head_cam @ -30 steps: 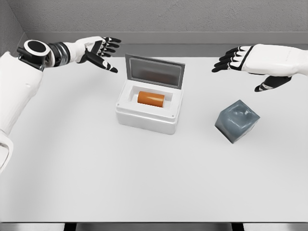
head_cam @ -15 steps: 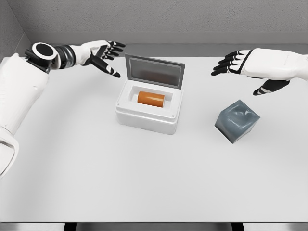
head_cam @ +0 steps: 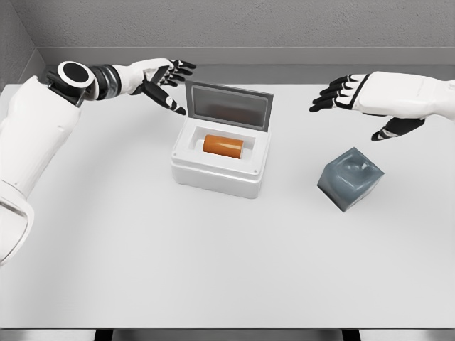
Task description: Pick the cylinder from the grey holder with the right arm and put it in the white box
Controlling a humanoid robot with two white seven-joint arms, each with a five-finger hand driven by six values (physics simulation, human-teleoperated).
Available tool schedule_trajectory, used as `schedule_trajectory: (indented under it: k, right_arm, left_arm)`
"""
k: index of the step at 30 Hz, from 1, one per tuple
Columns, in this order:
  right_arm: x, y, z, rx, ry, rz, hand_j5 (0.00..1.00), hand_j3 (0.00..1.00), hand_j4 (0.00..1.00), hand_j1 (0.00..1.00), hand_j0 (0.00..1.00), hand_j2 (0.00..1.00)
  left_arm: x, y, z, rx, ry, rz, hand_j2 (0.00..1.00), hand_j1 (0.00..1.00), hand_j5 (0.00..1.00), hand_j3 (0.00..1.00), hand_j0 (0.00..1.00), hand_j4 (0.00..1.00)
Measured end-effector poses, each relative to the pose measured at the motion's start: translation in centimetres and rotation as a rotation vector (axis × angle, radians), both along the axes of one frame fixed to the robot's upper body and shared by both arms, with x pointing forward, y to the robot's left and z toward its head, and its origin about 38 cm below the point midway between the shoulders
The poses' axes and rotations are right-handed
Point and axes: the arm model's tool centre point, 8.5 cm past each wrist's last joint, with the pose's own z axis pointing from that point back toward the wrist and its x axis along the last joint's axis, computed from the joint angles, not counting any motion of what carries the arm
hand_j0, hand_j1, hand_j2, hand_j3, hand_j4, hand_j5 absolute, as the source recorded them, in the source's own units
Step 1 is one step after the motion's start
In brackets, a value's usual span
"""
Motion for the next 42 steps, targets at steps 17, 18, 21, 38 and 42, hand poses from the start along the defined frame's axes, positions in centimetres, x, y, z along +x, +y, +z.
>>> schedule_trajectory:
  k: [17,18,21,38,42]
  right_arm:
    - [0.1,-0.1,0.0,0.006,0.005,-0.005,1.00,1.00,1.00,1.00,1.00,1.00]
    - [0.1,-0.1,-0.1,0.006,0.005,-0.005,1.00,1.00,1.00,1.00,1.00,1.00]
    - [0.2,-0.2,-0.1,0.005,0.006,-0.008,1.00,1.00,1.00,1.00,1.00,1.00]
    - [0.3,-0.2,-0.2,0.004,0.009,-0.011,1.00,1.00,1.00,1.00,1.00,1.00]
    - [0.3,-0.2,-0.2,0.005,0.009,-0.010,1.00,1.00,1.00,1.00,1.00,1.00]
  left_arm:
    - [-0.4,0.9,1.3,-0.003,-0.052,-0.031,1.00,1.00,1.00,1.00,1.00,1.00]
    - [-0.5,0.9,1.5,-0.003,-0.055,-0.033,1.00,1.00,1.00,1.00,1.00,1.00]
    - [-0.5,0.8,1.5,0.002,-0.057,-0.041,1.00,1.00,1.00,1.00,1.00,1.00]
    - [-1.8,0.8,1.3,0.011,-0.071,-0.094,1.00,1.00,1.00,1.00,1.00,1.00]
    - [-2.3,1.1,1.7,0.007,-0.077,-0.116,1.00,1.00,1.00,1.00,1.00,1.00]
